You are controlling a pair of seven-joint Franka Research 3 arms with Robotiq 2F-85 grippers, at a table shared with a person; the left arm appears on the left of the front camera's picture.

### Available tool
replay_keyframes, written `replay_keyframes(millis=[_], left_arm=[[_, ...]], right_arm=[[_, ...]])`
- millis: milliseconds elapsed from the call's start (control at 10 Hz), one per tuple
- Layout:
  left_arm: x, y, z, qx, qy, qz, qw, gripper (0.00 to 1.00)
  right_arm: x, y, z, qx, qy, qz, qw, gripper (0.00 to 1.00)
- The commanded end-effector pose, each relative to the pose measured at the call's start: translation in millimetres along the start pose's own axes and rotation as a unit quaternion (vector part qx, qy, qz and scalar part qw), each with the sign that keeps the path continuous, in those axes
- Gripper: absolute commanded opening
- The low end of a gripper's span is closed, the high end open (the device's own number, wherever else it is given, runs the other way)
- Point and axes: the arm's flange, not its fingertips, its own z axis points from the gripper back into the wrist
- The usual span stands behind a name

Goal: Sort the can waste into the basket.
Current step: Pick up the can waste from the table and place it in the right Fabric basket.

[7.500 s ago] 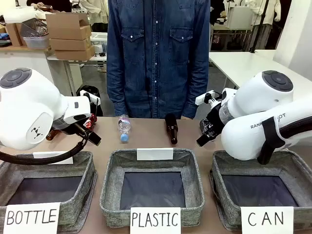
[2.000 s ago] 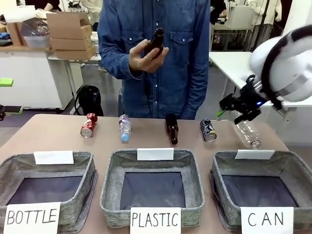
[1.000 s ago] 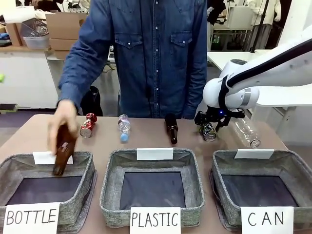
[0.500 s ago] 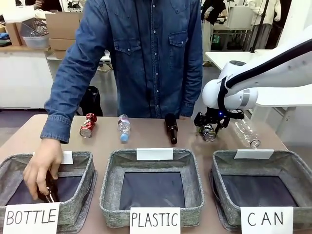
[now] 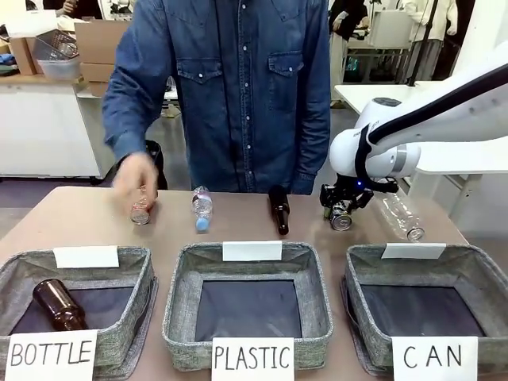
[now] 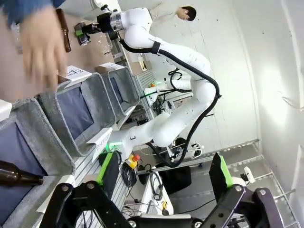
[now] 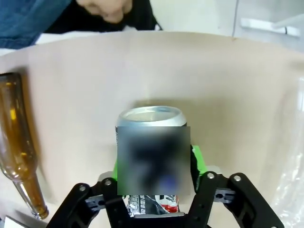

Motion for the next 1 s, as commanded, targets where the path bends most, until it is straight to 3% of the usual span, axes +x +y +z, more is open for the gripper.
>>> replay_keyframes(millis=[0, 100, 300, 400, 500, 700, 900], left_arm=[[-0.8, -5.9, 1.6, -0.007, -0.005, -0.008, 1.0, 1.0], [-0.8, -5.9, 1.6, -0.007, -0.005, -0.008, 1.0, 1.0], [-0.8, -5.9, 1.6, -0.007, -0.005, -0.008, 1.0, 1.0], [-0.4, -2.3, 0.4, 0.002, -0.001, -0.003, 1.0, 1.0], [1.6, 9.7, -10.0, 0.056, 0.033, 0.009, 0.998, 1.0], [3.4, 80.1, -63.0, 0.045, 0.111, 0.081, 0.989, 1.0], [-4.0, 116.9, -120.2, 0.022, 0.169, 0.086, 0.982, 1.0]], right_arm=[[0.4, 4.6, 3.1, -0.027, -0.001, -0.014, 1.0, 0.0], [0.7, 4.8, 3.5, -0.029, -0.002, -0.014, 0.999, 0.15], [1.2, 4.6, 3.4, -0.028, 0.001, -0.016, 0.999, 0.0], [2.5, 4.7, 7.0, -0.01, 0.014, -0.005, 1.0, 0.0], [1.6, 1.4, 19.4, 0.004, 0.006, -0.003, 1.0, 0.0], [-2.3, -15.8, 75.8, 0.039, 0.015, -0.004, 0.999, 0.0], [-26.0, -33.3, 145.3, 0.047, 0.051, 0.023, 0.997, 0.0]])
